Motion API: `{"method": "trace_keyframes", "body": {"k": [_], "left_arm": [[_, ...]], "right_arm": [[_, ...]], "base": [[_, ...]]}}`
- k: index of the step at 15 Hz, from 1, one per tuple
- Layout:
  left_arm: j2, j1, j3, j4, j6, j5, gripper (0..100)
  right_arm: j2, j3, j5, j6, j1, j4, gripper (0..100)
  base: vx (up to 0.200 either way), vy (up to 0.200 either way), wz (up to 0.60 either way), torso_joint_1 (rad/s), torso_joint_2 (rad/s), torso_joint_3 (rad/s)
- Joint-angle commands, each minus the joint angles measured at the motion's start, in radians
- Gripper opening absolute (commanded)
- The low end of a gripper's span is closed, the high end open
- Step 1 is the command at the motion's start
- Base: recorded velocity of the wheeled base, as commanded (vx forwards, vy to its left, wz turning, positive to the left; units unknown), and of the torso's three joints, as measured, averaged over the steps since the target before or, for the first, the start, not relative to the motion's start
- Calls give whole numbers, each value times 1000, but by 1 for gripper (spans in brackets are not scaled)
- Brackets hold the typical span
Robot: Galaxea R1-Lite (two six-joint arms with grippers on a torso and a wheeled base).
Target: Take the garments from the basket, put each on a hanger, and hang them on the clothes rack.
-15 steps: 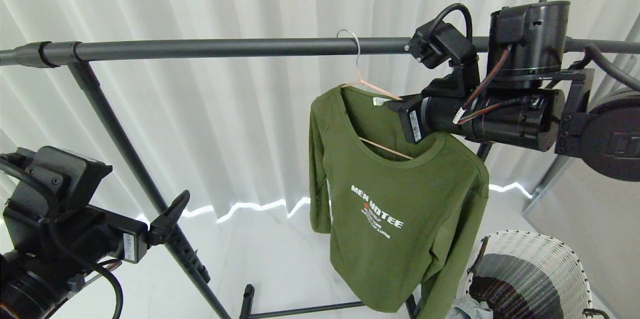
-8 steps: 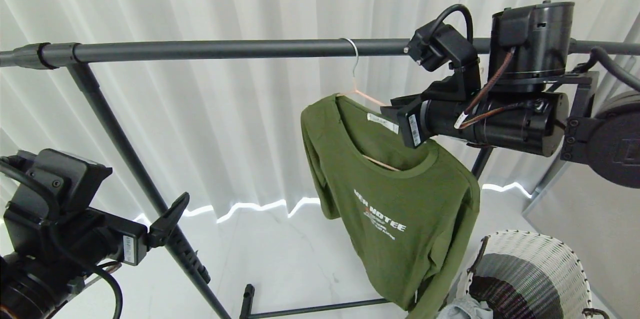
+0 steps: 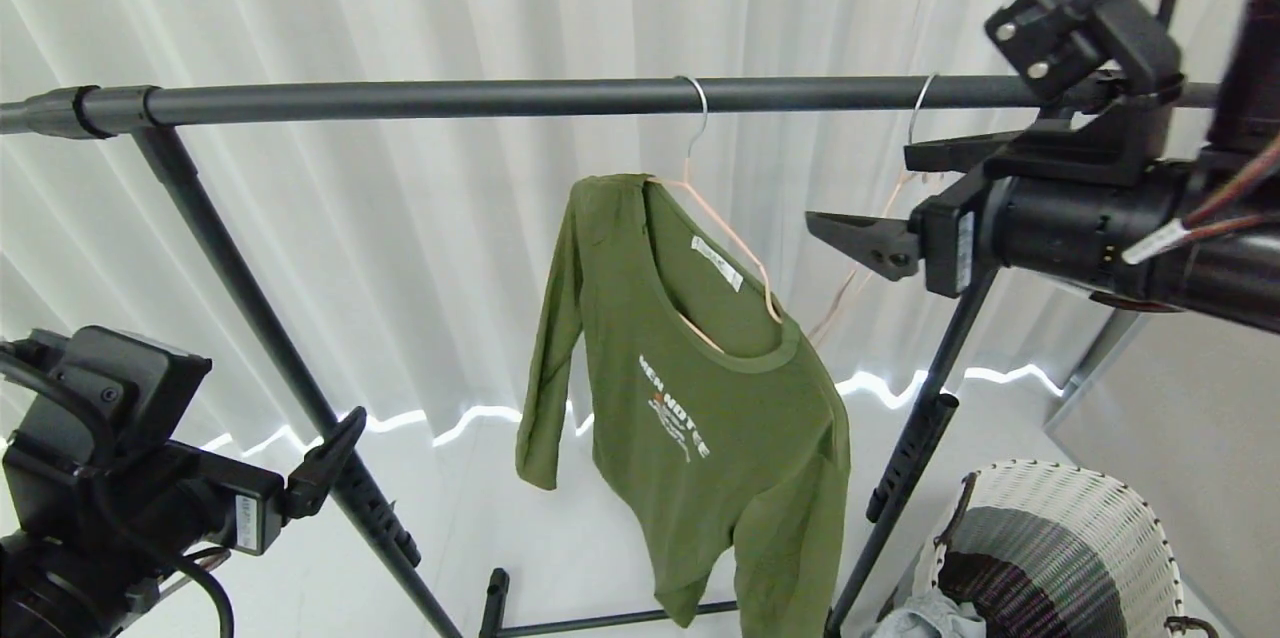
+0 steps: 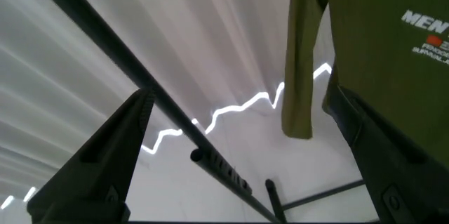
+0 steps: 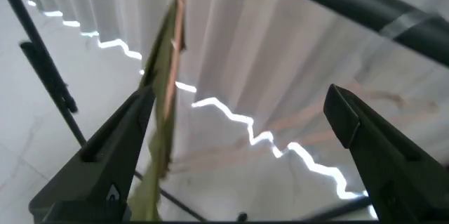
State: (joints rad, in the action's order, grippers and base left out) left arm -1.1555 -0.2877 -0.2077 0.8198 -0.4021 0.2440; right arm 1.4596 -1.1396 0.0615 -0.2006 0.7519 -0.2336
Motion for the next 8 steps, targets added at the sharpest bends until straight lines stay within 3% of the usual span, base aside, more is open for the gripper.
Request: {"method": "trace_keyframes", "body": {"k": [1, 5, 8], "left_arm": [[5, 38, 33, 1, 3, 0, 100], [13, 131, 74, 1, 26, -3, 100], [25, 143, 88, 1, 23, -5, 100]], "right_arm": [[-177, 101, 21, -6, -46, 39, 100], [-367, 190, 89, -10, -174, 280, 100], [-447, 268, 93, -60, -338, 375, 100]], "base": [[0, 0, 0, 0, 0, 0], [0, 0, 0, 0, 0, 0], [0, 0, 0, 0, 0, 0]]}}
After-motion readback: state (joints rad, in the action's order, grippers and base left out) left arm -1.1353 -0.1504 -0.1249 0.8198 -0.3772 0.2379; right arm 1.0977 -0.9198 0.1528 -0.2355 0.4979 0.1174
